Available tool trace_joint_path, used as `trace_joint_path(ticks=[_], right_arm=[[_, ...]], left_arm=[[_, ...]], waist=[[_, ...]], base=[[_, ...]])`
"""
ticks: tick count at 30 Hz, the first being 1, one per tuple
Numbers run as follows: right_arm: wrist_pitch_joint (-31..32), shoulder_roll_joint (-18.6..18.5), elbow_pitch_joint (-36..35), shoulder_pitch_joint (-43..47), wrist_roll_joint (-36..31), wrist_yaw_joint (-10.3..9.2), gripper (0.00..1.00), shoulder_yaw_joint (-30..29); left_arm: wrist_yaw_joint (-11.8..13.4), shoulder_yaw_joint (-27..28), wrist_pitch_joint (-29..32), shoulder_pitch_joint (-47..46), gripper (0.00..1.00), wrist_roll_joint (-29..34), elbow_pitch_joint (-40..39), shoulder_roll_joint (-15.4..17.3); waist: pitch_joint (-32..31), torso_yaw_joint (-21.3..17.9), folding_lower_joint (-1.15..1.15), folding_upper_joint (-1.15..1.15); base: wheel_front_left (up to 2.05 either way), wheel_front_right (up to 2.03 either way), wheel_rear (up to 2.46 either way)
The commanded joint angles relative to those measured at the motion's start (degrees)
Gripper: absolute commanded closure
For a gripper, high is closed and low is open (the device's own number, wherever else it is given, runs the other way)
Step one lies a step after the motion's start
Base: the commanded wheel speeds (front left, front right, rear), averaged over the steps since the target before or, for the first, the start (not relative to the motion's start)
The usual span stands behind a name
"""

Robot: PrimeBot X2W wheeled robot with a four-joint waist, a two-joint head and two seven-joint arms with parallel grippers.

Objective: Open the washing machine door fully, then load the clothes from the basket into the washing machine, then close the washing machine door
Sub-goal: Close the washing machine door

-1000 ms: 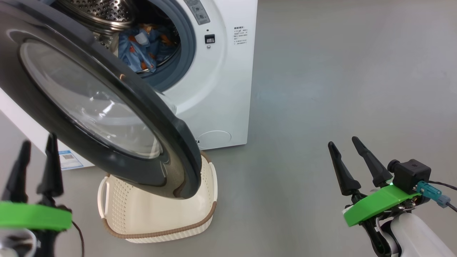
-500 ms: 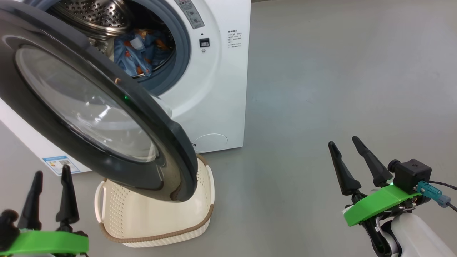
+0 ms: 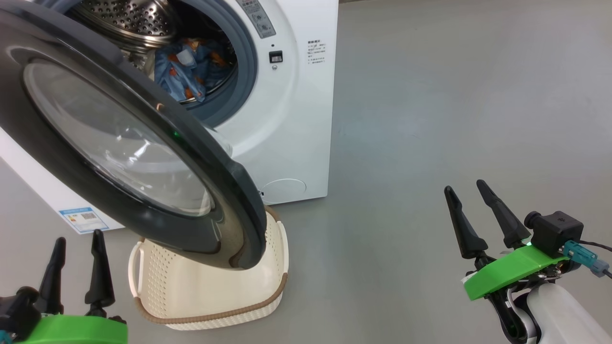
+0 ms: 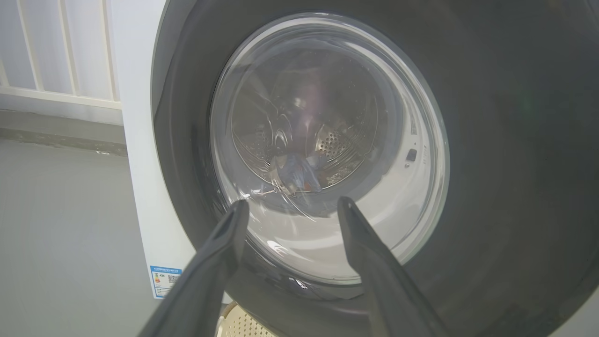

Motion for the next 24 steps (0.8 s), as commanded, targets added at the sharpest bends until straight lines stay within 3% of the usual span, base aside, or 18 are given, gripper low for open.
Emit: trace_joint_path(ticks=[1,24], right_arm=[[-0.47,-0.65,-1.53,-0.24,-0.11,0.25,0.0,0.8],[-0.47,-1.11,-1.31,-0.23,0.11,0.25,0.0,1.81]], left_arm=[[0.32,2.16,-0.58,-0.28,0.0,0.6,-0.85,1.15],[0.12,3.76,-0.61,0.89,0.0,2.81,-2.11,-1.16]], waist=[[-0.04,0.05,0.0,0.0],[-0.56,0.85,0.0,0.0]], base=[[0.0,0.0,0.0],[0.0,0.0,0.0]])
